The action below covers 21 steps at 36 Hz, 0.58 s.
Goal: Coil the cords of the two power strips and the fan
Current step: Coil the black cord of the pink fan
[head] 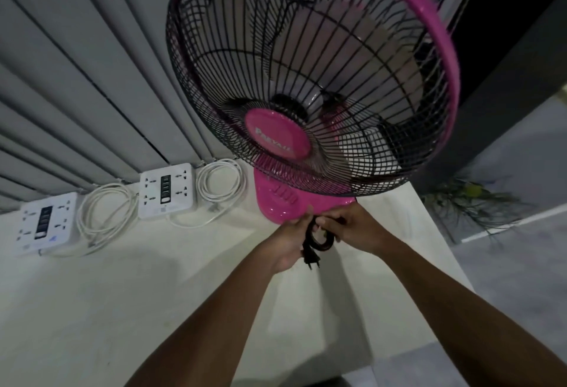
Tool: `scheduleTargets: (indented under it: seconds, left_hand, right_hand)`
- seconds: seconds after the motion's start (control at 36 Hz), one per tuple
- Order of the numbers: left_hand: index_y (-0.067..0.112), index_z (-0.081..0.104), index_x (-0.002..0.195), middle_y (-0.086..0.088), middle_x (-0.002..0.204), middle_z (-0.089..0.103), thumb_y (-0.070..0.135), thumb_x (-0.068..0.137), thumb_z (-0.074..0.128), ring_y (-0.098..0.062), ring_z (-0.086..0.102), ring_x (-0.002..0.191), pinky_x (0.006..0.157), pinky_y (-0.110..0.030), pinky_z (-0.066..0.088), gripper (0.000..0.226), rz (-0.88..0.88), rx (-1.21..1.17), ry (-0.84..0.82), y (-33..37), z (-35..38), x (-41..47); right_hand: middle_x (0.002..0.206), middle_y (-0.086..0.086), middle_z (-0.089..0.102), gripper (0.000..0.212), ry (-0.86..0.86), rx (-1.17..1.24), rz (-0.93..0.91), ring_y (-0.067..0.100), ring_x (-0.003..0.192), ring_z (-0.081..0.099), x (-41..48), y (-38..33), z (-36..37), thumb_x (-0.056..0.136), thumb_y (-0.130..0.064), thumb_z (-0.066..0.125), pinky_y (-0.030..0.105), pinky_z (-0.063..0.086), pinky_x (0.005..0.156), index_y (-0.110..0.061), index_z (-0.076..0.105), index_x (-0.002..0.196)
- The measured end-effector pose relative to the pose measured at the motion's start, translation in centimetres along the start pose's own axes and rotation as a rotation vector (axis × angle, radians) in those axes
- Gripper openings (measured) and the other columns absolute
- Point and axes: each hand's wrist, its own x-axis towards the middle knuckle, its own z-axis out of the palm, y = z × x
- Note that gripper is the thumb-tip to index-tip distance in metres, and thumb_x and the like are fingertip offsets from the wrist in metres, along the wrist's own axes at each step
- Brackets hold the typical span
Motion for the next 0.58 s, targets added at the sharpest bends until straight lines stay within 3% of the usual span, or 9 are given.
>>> scheduleTargets:
  seconds: [0.06, 0.11, 0.19, 0.31, 0.39, 0.47, 0.53, 0.58]
  left_hand:
    - [0.012, 0.062, 0.124, -0.004, 0.097, 0.066, 0.054, 0.099, 0.038, -0.021, 0.064, 0.09, 0.082, -0.043, 0.057, 0.055, -0.032, 0.024, -0.008, -0.1, -0.1, 0.0]
    - [0.01, 0.063, 0.122, -0.012, 0.104, 0.07, 0.054, 0.1, 0.038, -0.024, 0.067, 0.088, 0.076, -0.04, 0.059, 0.055, -0.042, 0.036, -0.022, -0.1, -0.1, -0.1]
    - [0.004, 0.061, 0.12, -0.009, 0.089, 0.067, 0.041, 0.104, 0.04, -0.018, 0.063, 0.072, 0.068, -0.03, 0.057, 0.046, 0.016, 0.073, -0.009, -0.2, -0.8, -0.4]
    - [-0.012, 0.062, 0.115, 0.001, 0.075, 0.072, 0.013, 0.1, 0.054, -0.009, 0.067, 0.068, 0.069, -0.025, 0.054, 0.029, 0.023, 0.13, -0.116, -0.2, -2.9, -1.1]
    - [-0.008, 0.066, 0.111, -0.008, 0.087, 0.074, 0.012, 0.095, 0.062, -0.016, 0.069, 0.077, 0.075, -0.029, 0.056, 0.026, -0.013, 0.164, -0.203, 1.0, -3.5, -1.6]
    - [-0.002, 0.07, 0.106, -0.011, 0.092, 0.074, 0.01, 0.091, 0.066, -0.019, 0.069, 0.082, 0.089, -0.036, 0.055, 0.019, -0.009, 0.092, -0.171, 1.9, -3.2, -1.5]
    - [0.0, 0.072, 0.093, -0.008, 0.081, 0.075, 0.007, 0.092, 0.065, -0.016, 0.069, 0.073, 0.074, -0.029, 0.058, 0.01, 0.055, 0.079, -0.103, 2.1, -2.7, -1.3]
    - [-0.007, 0.068, 0.095, -0.012, 0.081, 0.072, 0.007, 0.093, 0.063, -0.015, 0.068, 0.066, 0.063, -0.025, 0.058, 0.015, 0.113, 0.122, 0.015, 2.0, -1.9, -1.0]
  right_hand:
    - [0.06, -0.023, 0.07, 0.024, 0.019, -0.096, -0.005, -0.007, 0.055, 0.062, 0.1, 0.2, 0.0, 0.093, -0.014, 0.071, 0.009, 0.044, 0.058, -0.031, 0.077, 0.077]
    - [0.06, -0.023, 0.07, 0.018, 0.049, -0.161, 0.0, -0.007, 0.058, 0.064, 0.3, 0.7, -0.1, 0.091, -0.017, 0.073, 0.011, 0.047, 0.061, -0.025, 0.08, 0.077]
    - [0.07, -0.012, 0.077, 0.013, 0.121, -0.223, 0.051, 0.002, 0.071, 0.072, 0.4, 1.4, -0.9, 0.089, -0.022, 0.075, 0.02, 0.054, 0.073, -0.02, 0.082, 0.078]
    - [0.064, 0.008, 0.073, 0.027, 0.128, -0.394, 0.071, 0.017, 0.063, 0.067, 0.3, 2.3, -1.6, 0.091, -0.027, 0.074, 0.028, 0.05, 0.064, -0.006, 0.077, 0.075]
    - [0.052, -0.008, 0.062, 0.023, 0.125, -0.489, -0.009, 0.003, 0.056, 0.059, -0.2, 2.4, -0.8, 0.09, -0.026, 0.075, 0.022, 0.043, 0.06, -0.008, 0.076, 0.075]
    - [0.057, -0.003, 0.065, 0.019, 0.123, -0.501, -0.007, 0.01, 0.058, 0.062, -0.4, 2.4, -0.1, 0.09, -0.026, 0.074, 0.024, 0.045, 0.06, -0.013, 0.08, 0.077]
    - [0.055, -0.006, 0.062, 0.02, 0.13, -0.481, 0.029, 0.01, 0.056, 0.06, -0.4, 2.3, 0.1, 0.09, -0.025, 0.074, 0.024, 0.046, 0.058, -0.013, 0.08, 0.075]
    - [0.056, -0.004, 0.067, 0.02, 0.118, -0.437, 0.07, 0.009, 0.051, 0.064, -0.5, 2.0, 0.0, 0.09, -0.024, 0.074, 0.026, 0.053, 0.055, -0.014, 0.08, 0.074]
